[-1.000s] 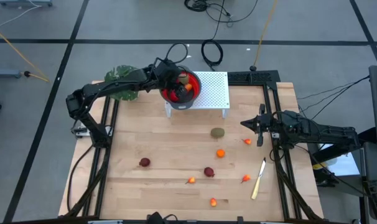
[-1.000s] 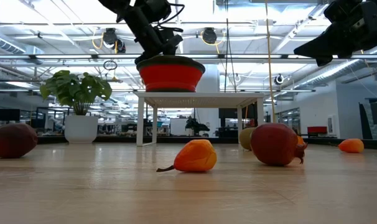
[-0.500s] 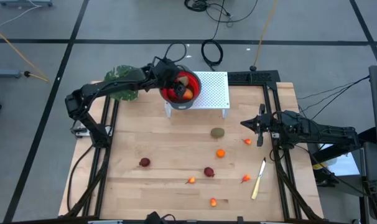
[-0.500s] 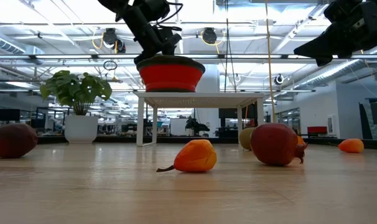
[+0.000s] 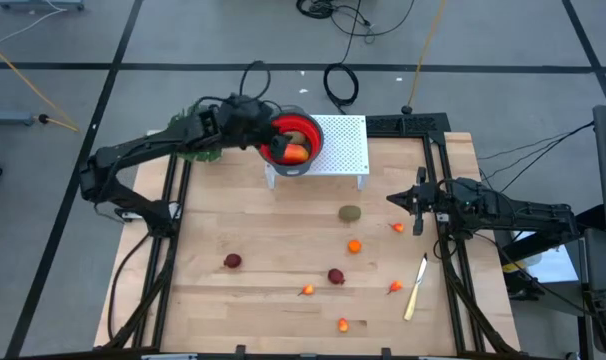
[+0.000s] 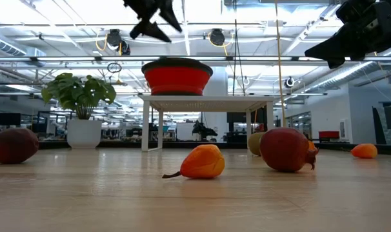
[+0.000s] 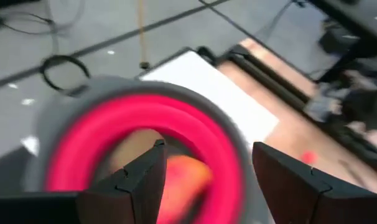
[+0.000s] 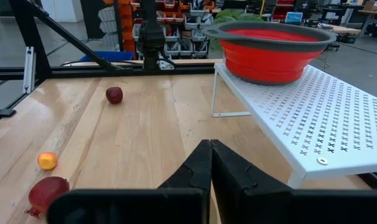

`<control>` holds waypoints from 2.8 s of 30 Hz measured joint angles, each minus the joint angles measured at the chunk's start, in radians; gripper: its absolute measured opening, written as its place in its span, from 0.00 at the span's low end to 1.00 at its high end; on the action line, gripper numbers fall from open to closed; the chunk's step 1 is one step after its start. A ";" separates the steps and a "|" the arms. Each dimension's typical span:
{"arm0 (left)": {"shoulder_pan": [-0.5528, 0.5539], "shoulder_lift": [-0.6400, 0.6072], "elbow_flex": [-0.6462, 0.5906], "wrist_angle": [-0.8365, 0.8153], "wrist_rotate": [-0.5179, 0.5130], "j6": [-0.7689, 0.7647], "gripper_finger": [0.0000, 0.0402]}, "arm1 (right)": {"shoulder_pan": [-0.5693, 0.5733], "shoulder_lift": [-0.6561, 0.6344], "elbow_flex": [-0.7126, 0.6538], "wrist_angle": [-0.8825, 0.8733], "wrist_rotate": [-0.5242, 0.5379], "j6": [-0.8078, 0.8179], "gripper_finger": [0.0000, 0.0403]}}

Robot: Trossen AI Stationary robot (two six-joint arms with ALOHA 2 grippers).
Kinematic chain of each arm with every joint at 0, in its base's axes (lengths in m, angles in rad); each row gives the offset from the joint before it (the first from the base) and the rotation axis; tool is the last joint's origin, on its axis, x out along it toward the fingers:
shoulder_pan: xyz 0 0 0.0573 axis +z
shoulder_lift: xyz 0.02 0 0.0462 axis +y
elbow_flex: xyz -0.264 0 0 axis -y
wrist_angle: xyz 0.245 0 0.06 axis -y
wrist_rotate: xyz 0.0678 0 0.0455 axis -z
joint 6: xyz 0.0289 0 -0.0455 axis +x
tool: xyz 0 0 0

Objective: Pick & Place Fruit
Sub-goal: Put the kiwi into the red strainer bowl

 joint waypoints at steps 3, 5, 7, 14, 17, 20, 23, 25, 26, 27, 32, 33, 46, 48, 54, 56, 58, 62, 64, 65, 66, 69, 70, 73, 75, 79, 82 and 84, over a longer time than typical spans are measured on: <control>-0.068 -0.024 0.000 -0.032 -0.018 -0.070 0.55 | 0.000 0.000 0.000 0.000 0.000 0.000 0.00; -0.116 -0.029 0.000 -0.051 -0.039 -0.115 0.52 | 0.000 0.000 0.000 0.000 0.000 0.000 0.00; -0.161 -0.029 0.000 -0.076 -0.051 -0.162 0.48 | 0.000 0.000 0.000 0.000 -0.001 0.000 0.00; -0.304 -0.024 0.000 -0.131 -0.054 -0.297 0.33 | 0.000 0.000 0.000 -0.001 -0.001 0.000 0.00; -0.363 -0.023 0.000 -0.135 -0.064 -0.357 0.26 | 0.000 0.000 0.000 0.000 -0.001 0.000 0.00; -0.422 -0.024 0.000 -0.135 -0.088 -0.394 0.20 | 0.000 0.000 0.000 0.000 -0.001 0.000 0.00; -0.477 -0.024 0.000 -0.135 -0.115 -0.441 0.14 | 0.000 0.000 0.000 0.000 -0.001 0.000 0.00; -0.513 -0.024 0.000 -0.135 -0.134 -0.458 0.10 | 0.000 0.000 0.000 0.000 -0.005 0.002 0.00; -0.531 -0.024 0.000 -0.135 -0.149 -0.467 0.07 | 0.000 0.000 0.000 0.000 -0.005 0.004 0.00; -0.548 -0.024 0.000 -0.135 -0.165 -0.475 0.05 | 0.000 0.000 0.000 0.000 -0.005 0.007 0.00; -0.625 -0.024 0.000 -0.134 -0.256 -0.553 0.02 | 0.000 0.000 0.000 0.000 -0.005 0.010 0.00; -0.639 -0.024 0.000 -0.134 -0.273 -0.561 0.03 | 0.000 0.000 0.000 0.000 -0.005 0.010 0.00; -0.729 -0.024 0.000 -0.133 -0.341 -0.408 0.00 | 0.000 0.000 0.000 0.008 -0.008 0.081 0.00; -0.730 -0.024 0.000 -0.133 -0.341 -0.382 0.01 | 0.000 0.000 0.000 0.008 -0.009 0.090 0.00; -0.726 -0.024 -0.034 -0.112 -0.327 -0.306 0.00 | 0.000 0.007 0.000 0.008 -0.047 0.109 0.00; -0.723 -0.028 -0.073 -0.087 -0.325 -0.313 0.01 | 0.000 0.018 0.000 0.010 -0.093 0.111 0.00; -0.722 -0.045 -0.120 -0.047 -0.323 -0.314 0.01 | 0.000 0.037 0.000 0.018 -0.128 0.129 0.00; -0.723 -0.094 -0.240 0.114 -0.306 -0.273 0.01 | 0.002 0.098 0.000 0.080 -0.163 0.164 0.00; -0.723 -0.122 -0.304 0.185 -0.302 -0.258 0.01 | 0.002 0.138 0.000 0.115 -0.170 0.165 0.00; -0.723 -0.140 -0.336 0.212 -0.302 -0.250 0.01 | 0.002 0.161 0.000 0.136 -0.177 0.165 0.00; -0.722 -0.160 -0.370 0.242 -0.303 -0.244 0.00 | 0.002 0.184 0.000 0.158 -0.187 0.165 0.00; -0.722 -0.226 -0.473 0.329 -0.304 -0.224 0.01 | 0.002 0.252 0.000 0.210 -0.193 0.163 0.00; -0.722 -0.248 -0.507 0.349 -0.304 -0.215 0.01 | 0.002 0.274 0.001 0.232 -0.192 0.163 0.00; -0.719 -0.320 -0.594 0.407 -0.303 -0.185 0.01 | 0.002 0.337 0.023 0.240 -0.192 0.155 0.00; -0.714 -0.374 -0.645 0.416 -0.304 -0.169 0.00 | 0.002 0.378 0.058 0.240 -0.190 0.145 0.01; -0.696 -0.480 -0.727 0.421 -0.275 -0.126 0.02 | 0.002 0.472 0.144 0.226 -0.189 0.098 0.05; -0.679 -0.560 -0.783 0.418 -0.241 -0.075 0.01 | 0.002 0.544 0.217 0.199 -0.189 0.073 0.08; -0.662 -0.610 -0.815 0.423 -0.223 -0.044 0.00 | 0.002 0.590 0.268 0.158 -0.189 0.071 0.11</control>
